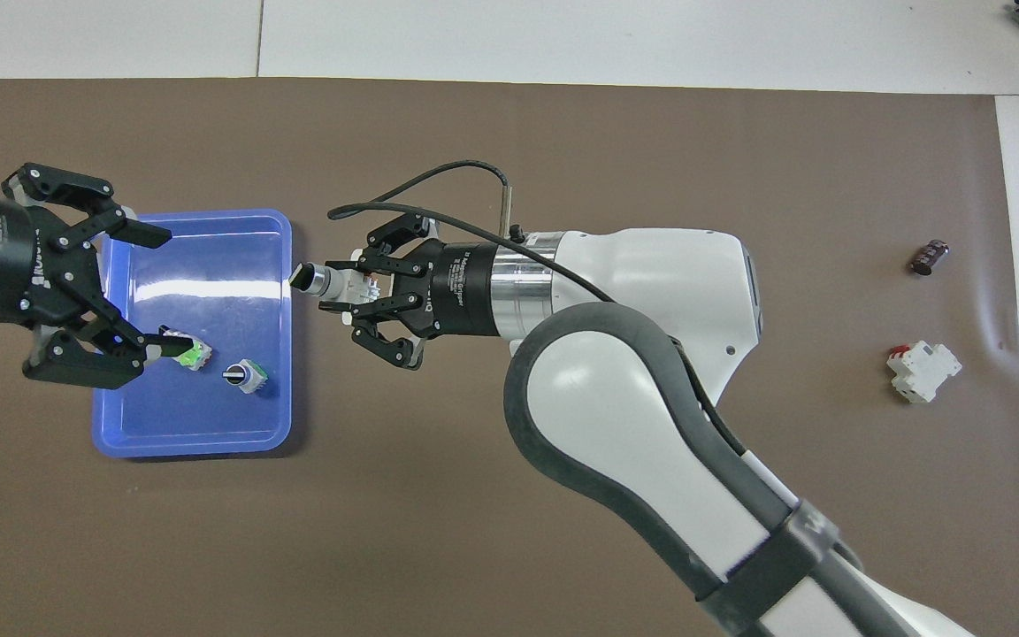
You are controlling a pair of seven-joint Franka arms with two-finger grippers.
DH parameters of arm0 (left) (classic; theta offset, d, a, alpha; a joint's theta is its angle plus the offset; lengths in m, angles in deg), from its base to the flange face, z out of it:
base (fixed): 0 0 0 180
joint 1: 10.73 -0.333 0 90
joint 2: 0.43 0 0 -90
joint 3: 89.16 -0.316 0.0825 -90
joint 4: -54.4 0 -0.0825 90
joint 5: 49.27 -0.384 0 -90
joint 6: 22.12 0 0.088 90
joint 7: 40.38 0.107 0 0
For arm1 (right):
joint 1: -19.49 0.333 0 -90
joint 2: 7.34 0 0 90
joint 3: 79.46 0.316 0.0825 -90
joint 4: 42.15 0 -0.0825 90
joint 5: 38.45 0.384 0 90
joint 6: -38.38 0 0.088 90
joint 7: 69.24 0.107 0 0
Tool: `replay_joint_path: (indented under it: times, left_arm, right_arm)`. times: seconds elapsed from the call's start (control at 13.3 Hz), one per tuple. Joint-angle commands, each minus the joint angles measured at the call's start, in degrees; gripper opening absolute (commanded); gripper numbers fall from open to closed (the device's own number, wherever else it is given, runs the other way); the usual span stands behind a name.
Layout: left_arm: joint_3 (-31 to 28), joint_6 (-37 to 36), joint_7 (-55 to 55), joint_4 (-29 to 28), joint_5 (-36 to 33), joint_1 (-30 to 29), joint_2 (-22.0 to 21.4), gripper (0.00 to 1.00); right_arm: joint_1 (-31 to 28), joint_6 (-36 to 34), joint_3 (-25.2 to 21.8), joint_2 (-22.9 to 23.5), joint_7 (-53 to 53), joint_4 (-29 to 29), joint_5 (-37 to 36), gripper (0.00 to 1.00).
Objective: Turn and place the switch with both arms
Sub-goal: 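Hold the switch with the right gripper while the left gripper reaches it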
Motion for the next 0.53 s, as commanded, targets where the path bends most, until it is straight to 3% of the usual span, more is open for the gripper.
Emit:
replay_joint_path:
  times: [0.0, 0.15, 0.3, 0.45]
  left_arm:
    - [-0.03, 2.12, -8.00, -2.05, 4.80, -0.62, 1.87, 1.00]
    - [0.06, 4.66, -11.00, -5.38, 8.50, -0.71, 1.71, 0.95]
    - [-0.03, 6.33, -11.62, -6.98, 12.19, -0.71, 1.70, 0.85]
    - [0.06, 7.75, -12.42, -7.42, 13.17, -0.28, 2.40, 0.62]
  right_arm:
    - [0.14, 1.14, -0.03, -1.51, -1.40, 1.69, 0.54, 0.00]
    - [0.14, 1.14, -0.03, -1.51, -1.40, 1.69, 0.54, 0.00]
    - [0.14, 1.14, -0.03, -1.51, -1.40, 1.69, 0.54, 0.00]
    - [0.05, 1.14, -0.03, -1.51, -1.48, 1.69, 0.45, 0.00]
